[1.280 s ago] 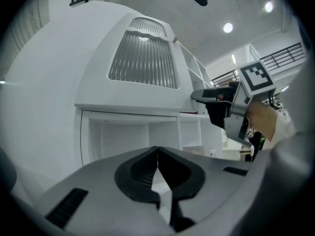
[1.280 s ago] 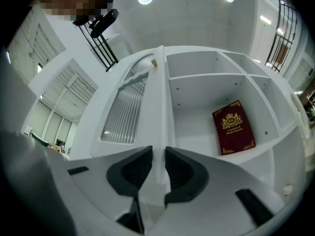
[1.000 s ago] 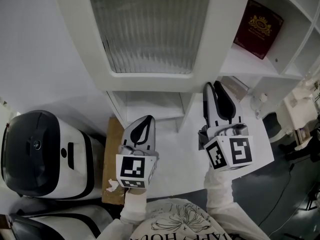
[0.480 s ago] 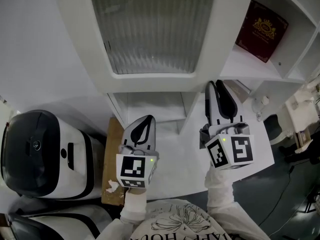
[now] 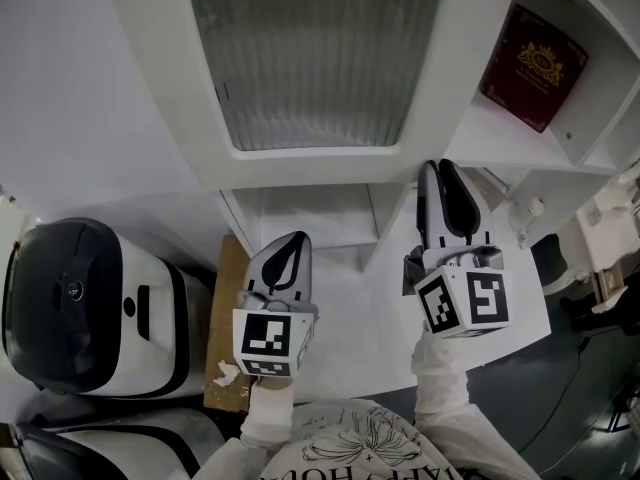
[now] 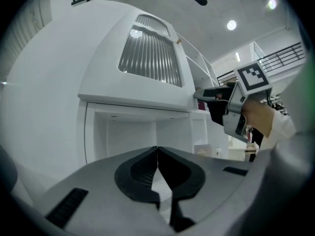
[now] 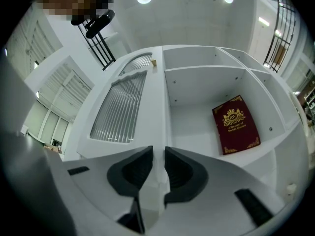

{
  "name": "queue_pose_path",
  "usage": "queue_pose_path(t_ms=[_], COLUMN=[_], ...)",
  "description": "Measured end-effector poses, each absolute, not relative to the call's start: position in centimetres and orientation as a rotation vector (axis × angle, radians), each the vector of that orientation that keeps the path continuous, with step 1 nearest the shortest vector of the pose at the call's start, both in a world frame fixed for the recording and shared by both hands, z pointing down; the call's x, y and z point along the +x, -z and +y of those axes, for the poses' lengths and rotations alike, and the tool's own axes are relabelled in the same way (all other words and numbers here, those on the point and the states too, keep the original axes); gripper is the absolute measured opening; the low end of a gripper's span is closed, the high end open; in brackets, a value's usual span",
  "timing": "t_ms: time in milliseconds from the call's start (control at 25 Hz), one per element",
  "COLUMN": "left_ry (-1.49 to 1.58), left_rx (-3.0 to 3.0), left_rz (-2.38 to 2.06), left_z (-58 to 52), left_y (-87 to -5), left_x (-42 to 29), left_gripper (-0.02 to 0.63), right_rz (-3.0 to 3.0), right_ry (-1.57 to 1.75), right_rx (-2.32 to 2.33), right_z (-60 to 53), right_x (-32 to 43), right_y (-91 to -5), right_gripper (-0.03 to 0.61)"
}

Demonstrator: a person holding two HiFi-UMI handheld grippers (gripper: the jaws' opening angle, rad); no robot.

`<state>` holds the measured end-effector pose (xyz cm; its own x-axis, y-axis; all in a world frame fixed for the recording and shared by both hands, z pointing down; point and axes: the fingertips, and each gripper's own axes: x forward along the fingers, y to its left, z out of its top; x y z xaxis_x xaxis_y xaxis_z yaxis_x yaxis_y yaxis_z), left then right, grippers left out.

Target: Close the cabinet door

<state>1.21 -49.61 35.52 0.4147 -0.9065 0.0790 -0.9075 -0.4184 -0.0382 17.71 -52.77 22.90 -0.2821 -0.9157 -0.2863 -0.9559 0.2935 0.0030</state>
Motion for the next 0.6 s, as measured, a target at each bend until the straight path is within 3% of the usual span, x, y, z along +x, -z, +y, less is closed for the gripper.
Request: queue_pose_path(t_ms=[600], left_ry=[-0.146], left_rx=[2.605], left_rz=[-1.717], left_z=[-50.2], left_y=[-35.7], left_x=[0.0], left_gripper=[0.005], right_rz=[2.303], right_ry=[-0.257], right_rx=[-1.749], right_z=[-54.1], right_x=[17.7], right_y=[-22.9], right_gripper=[0.071])
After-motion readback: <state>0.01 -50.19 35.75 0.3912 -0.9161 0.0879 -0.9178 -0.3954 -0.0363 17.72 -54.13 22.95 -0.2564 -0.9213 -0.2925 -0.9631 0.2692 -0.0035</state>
